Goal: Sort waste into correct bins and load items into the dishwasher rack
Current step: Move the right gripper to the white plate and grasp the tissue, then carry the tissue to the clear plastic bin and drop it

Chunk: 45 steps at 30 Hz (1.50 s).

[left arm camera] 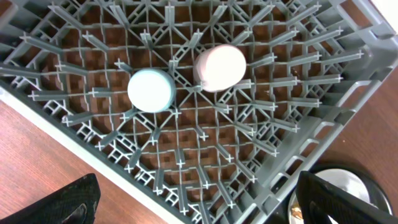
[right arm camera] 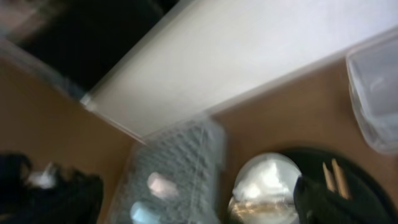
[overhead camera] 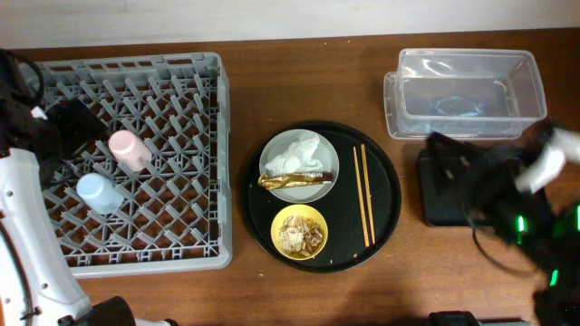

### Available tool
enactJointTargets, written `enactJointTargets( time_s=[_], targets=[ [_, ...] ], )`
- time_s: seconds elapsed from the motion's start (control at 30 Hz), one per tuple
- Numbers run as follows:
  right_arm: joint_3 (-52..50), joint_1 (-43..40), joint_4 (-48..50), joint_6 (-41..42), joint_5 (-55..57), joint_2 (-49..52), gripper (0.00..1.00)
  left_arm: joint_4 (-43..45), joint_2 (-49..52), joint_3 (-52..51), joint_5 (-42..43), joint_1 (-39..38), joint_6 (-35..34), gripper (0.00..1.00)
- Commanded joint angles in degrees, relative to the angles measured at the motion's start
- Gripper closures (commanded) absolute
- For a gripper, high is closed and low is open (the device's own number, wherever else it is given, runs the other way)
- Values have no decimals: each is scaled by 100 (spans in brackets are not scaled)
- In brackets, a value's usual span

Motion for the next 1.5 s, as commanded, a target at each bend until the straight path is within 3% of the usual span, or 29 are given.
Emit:
enactJointTargets(
  time_s=[0.0, 0.13, 0.23, 0.33, 0.6, 0.67, 0.8, 0.87, 0.93, 1.37, 1.47],
  targets=[
    [1825, 675, -1519, -1867, 238, 1867, 2, 11, -70, 72, -2, 33, 70, 1],
    [2979, 1897, -2542, -1923, 1556, 3283, 2, 11, -70, 72, -2, 35, 70, 1],
    [3106, 2586, -2496, -1552, 2262, 4044, 1, 11, -70, 72, 0, 33, 70, 1],
    [3106, 2933, -2179, -1519, 2225, 4767, 1, 11, -70, 72, 0, 33, 70, 1],
    [3104, 3091, -1963, -1519, 1307, 6284, 2, 11, -70, 72, 0, 35, 72, 1],
    [3104, 3088, -1878, -1519, 1309, 6548, 11, 11, -70, 72, -2, 33, 72, 1],
    [3093, 3108, -1458, -1360, 1309, 6985, 12, 11, -70, 72, 0, 35, 70, 1],
    [3088, 3110, -1333, -883, 1451, 7243, 28, 11, -70, 72, -2, 35, 72, 1],
    [3088, 3110, -1335, -555, 1683, 7434, 34, 11, -70, 72, 0, 33, 70, 1],
    [3051, 3200, -1132, -55, 2090, 8004, 36, 11, -70, 72, 0, 35, 70, 1],
    [3051, 3250, -1091, 24, 2181, 8019, 43, 11, -70, 72, -2, 35, 70, 1]
  ],
)
